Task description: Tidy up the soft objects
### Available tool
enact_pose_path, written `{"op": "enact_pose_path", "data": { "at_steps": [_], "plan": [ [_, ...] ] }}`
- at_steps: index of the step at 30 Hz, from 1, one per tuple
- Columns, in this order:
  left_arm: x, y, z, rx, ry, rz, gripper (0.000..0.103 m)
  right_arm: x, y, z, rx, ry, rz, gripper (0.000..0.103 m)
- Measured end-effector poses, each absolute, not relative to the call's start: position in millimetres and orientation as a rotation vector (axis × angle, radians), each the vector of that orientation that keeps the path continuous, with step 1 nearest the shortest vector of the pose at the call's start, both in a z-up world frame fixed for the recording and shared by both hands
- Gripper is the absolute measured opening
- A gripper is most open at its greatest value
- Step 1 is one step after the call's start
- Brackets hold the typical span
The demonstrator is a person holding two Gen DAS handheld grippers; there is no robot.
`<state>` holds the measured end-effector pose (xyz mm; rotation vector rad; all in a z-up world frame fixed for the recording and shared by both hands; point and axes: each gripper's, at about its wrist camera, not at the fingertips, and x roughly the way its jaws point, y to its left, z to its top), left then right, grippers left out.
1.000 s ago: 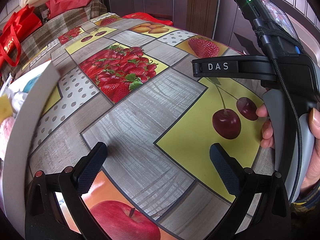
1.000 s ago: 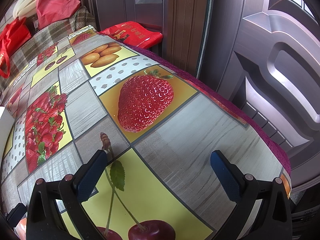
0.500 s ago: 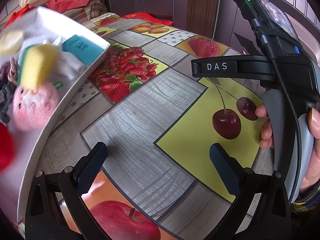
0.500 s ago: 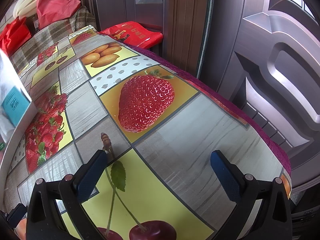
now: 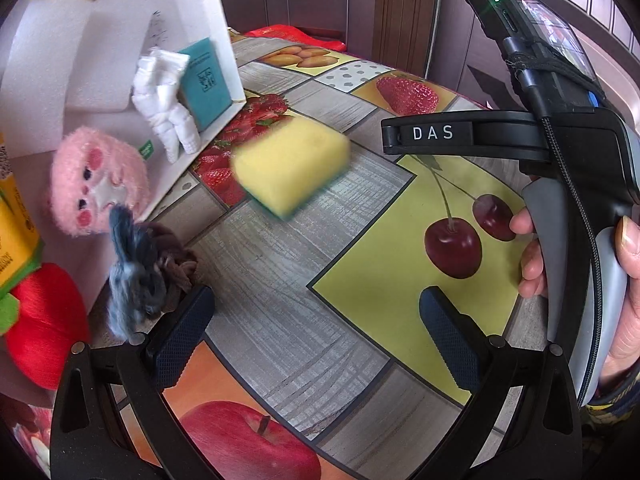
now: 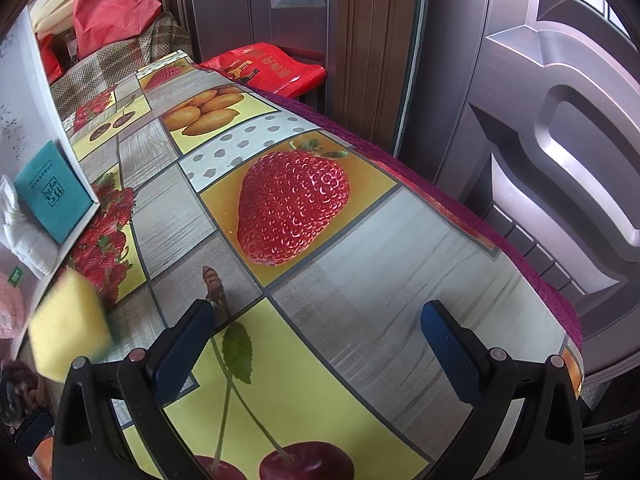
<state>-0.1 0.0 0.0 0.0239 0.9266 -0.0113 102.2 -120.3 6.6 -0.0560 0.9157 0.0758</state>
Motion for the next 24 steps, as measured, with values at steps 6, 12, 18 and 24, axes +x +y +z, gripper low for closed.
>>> {"op": "enact_pose_path", "data": {
  "at_steps": [6,12,18,24],
  "plan": [
    [0.0,0.0,0.0,0.024,0.927,-0.011,0.102,102.3,-120.3,6.8,-0.056,0.916,0.076,0.103],
    [0.0,0.0,0.0,0.024,0.927,-0.011,0.102,102.2,-120.0,6.9,-0.056,0.916,0.076,0.103],
    [0.0,-0.2,0.0,0.025,0.926,-0.011,0.102,102.0,-119.5,6.9,-0.056,0.915,0.076,0.103],
    [-1.6,1.2,1.7,0.023,0.927,-0.012,0.102,101.6,-119.0,6.6,-0.056,0.915,0.076,0.103]
  ]
}}
